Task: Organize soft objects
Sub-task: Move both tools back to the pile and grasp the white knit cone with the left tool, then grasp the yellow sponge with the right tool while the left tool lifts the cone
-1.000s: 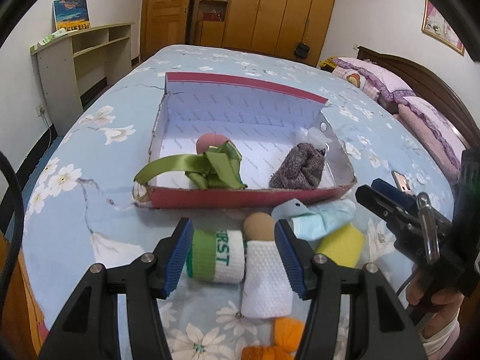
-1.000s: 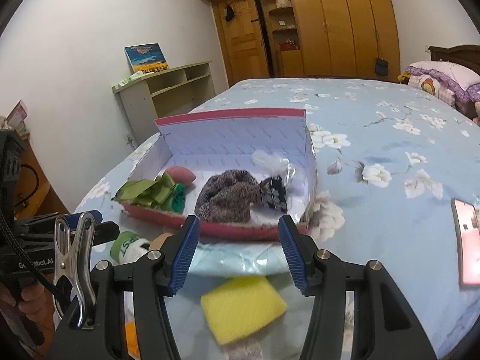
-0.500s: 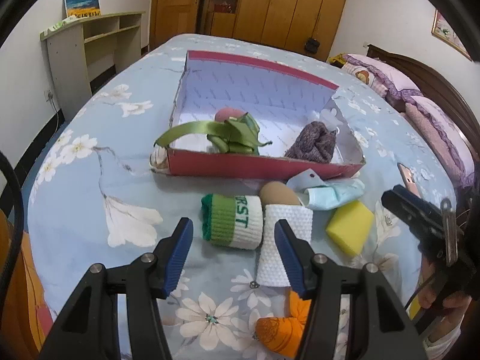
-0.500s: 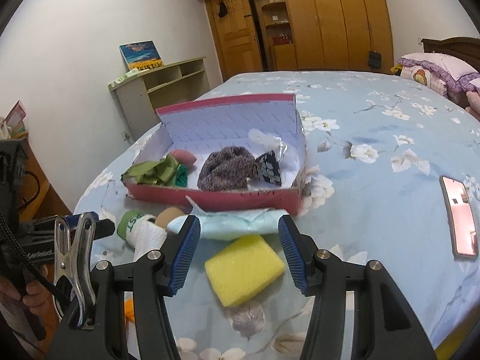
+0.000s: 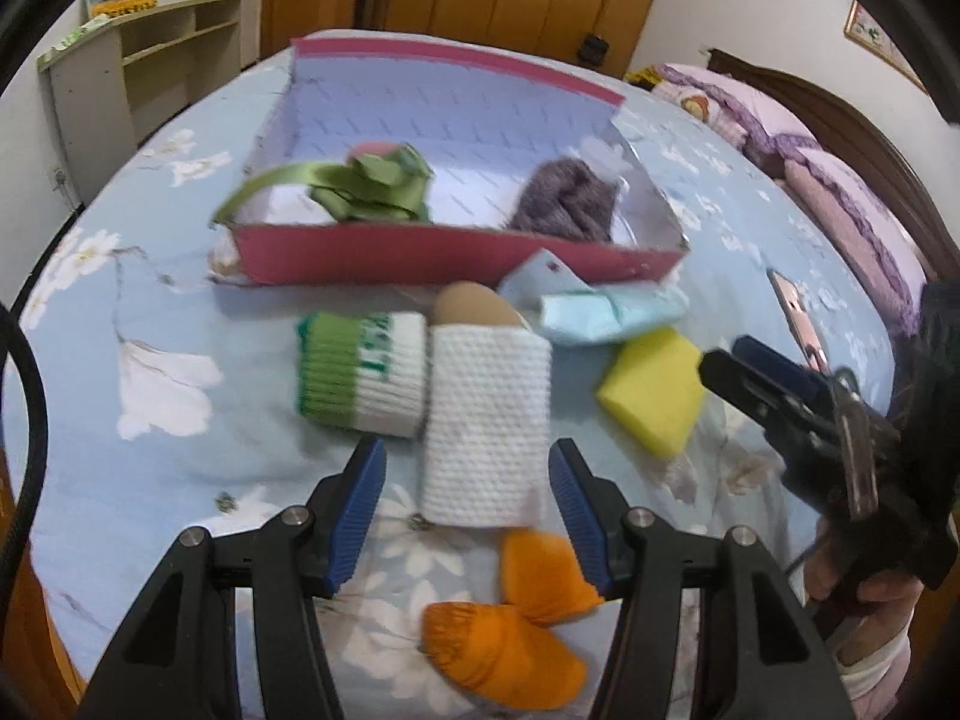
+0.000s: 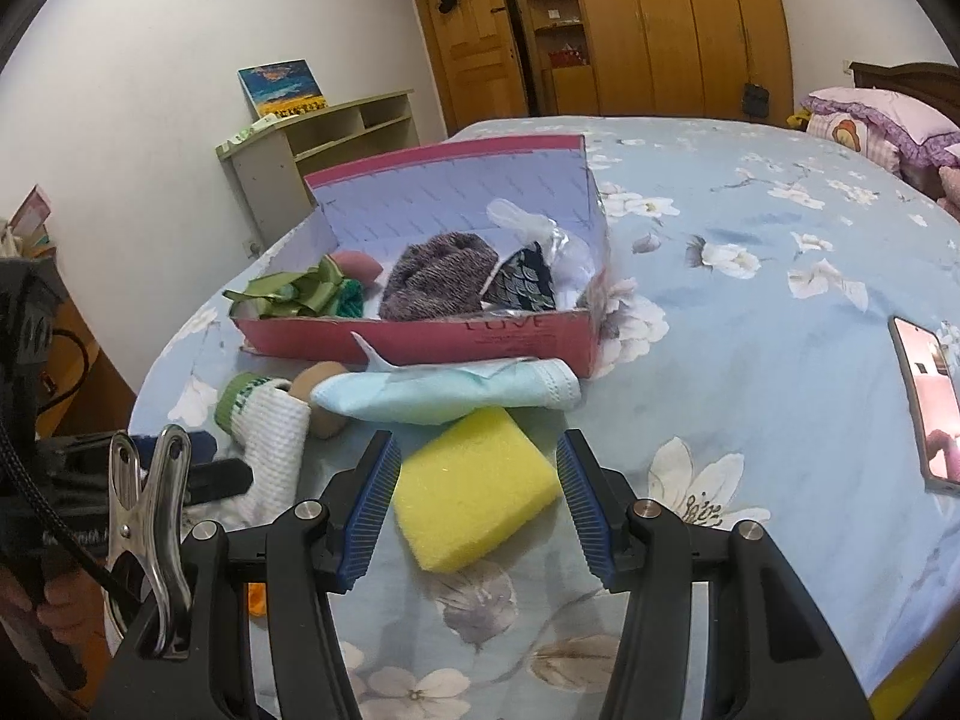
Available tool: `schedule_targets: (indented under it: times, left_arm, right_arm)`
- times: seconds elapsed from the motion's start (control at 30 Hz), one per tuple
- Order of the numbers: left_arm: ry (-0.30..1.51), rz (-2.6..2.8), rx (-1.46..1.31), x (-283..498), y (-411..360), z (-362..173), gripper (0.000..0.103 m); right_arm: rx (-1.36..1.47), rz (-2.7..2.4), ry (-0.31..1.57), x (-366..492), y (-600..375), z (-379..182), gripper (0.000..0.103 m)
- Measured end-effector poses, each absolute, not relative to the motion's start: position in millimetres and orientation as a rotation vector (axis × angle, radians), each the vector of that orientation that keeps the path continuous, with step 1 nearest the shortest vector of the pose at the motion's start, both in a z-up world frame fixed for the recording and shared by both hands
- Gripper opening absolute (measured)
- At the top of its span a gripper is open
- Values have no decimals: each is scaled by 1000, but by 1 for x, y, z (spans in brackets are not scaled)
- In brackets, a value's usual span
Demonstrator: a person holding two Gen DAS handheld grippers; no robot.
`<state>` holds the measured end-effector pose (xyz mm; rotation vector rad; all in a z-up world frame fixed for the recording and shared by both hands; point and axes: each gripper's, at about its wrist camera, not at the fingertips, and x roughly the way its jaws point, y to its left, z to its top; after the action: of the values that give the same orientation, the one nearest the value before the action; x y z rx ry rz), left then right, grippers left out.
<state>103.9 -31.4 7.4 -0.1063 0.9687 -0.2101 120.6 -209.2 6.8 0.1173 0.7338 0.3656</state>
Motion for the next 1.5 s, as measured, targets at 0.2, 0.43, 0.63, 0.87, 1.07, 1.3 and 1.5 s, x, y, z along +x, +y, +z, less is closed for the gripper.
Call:
schedule_targets:
  times: [0.2,0.43,0.63,0.87,1.07,1.3,1.5]
  left_arm:
    - [999,-204,-96,112,-47,-5,60]
    - [1007,-163,-101,117,-48,-13,59]
    - [1015,-167,-105,116,-46,-20,47]
    - [1002,-193,-97,110,-41,-20,30]
    - [984,-234,-94,100,-39,-11,20]
    - [963,-277,-125,82,-33,0,20]
    - [913,-284,-135,72,-26,15,20]
  right_arm:
    - [107,383,760,119,-211,2,57]
    - [141,405,812,125,-209,-11,63]
    - [195,394,872,133,-209,-26,63]
    - [255,408,900,139,-206,-38,59]
    - [284,402,889,134,-202,-36,45]
    - [287,390,862,118,-202,-29,35]
    - [290,376,833,106,-203,-19,35]
